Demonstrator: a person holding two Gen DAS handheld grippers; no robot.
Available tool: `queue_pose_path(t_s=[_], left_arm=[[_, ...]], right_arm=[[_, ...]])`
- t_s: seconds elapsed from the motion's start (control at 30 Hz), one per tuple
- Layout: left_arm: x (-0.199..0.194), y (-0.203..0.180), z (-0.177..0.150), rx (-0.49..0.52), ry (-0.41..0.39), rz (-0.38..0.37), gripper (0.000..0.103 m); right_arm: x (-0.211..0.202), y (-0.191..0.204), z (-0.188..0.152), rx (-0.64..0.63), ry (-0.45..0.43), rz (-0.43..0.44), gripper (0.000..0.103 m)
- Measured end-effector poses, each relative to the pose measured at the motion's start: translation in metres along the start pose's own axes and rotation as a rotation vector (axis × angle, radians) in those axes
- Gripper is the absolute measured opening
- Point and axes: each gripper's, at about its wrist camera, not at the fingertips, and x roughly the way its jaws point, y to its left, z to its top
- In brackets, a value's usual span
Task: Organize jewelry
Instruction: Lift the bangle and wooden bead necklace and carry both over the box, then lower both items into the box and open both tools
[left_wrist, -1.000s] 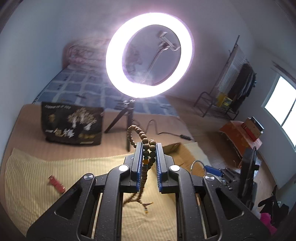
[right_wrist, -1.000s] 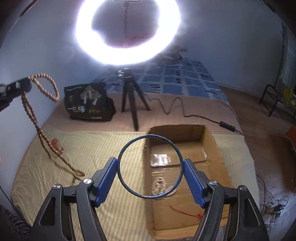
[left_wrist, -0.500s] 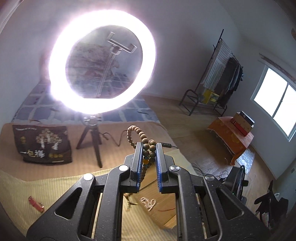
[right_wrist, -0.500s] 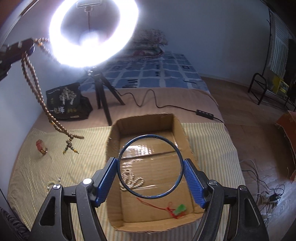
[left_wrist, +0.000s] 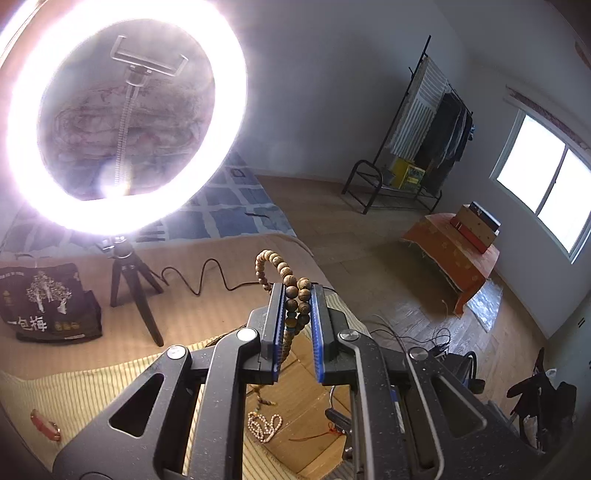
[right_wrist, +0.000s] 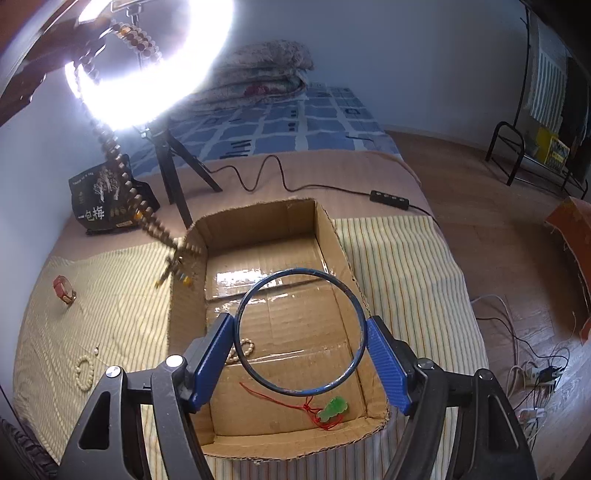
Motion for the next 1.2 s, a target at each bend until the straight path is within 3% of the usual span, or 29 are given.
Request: queue_pose_path(t_s=[0.5, 0.87, 0.9, 0.93, 0.97, 1.2], left_arm=[[0.070, 0.024, -0.043, -0.025, 0.156, 0.042, 0.011], [0.087, 0.024, -0.059, -0.001, 0.213, 0.065, 0.011], [0.088, 0.024, -0.060, 0.000, 0.218, 0.065, 0.017], [0.088, 0.023, -0.059, -0.001, 0.219, 0.067, 0.035], [0.087, 0.024, -0.059, -0.006, 0.217, 0.065, 0.040], [0.086, 0.030, -0.065, -0.016, 0.224, 0.073, 0.043]], right_arm=[[0.030, -0.012, -0.006, 0.031, 0.061, -0.008, 0.074], [0.039, -0.006, -0.011, 0.005, 0.091, -0.026, 0.076], [0.039, -0.005, -0.010, 0.001, 0.092, -0.030, 0.082], [0.040, -0.005, -0.010, -0.001, 0.092, -0.033, 0.090], [0.040, -0.004, -0.010, -0.003, 0.090, -0.038, 0.092], [0.037, -0.004, -0.010, -0.009, 0.081, -0.040, 0.092]])
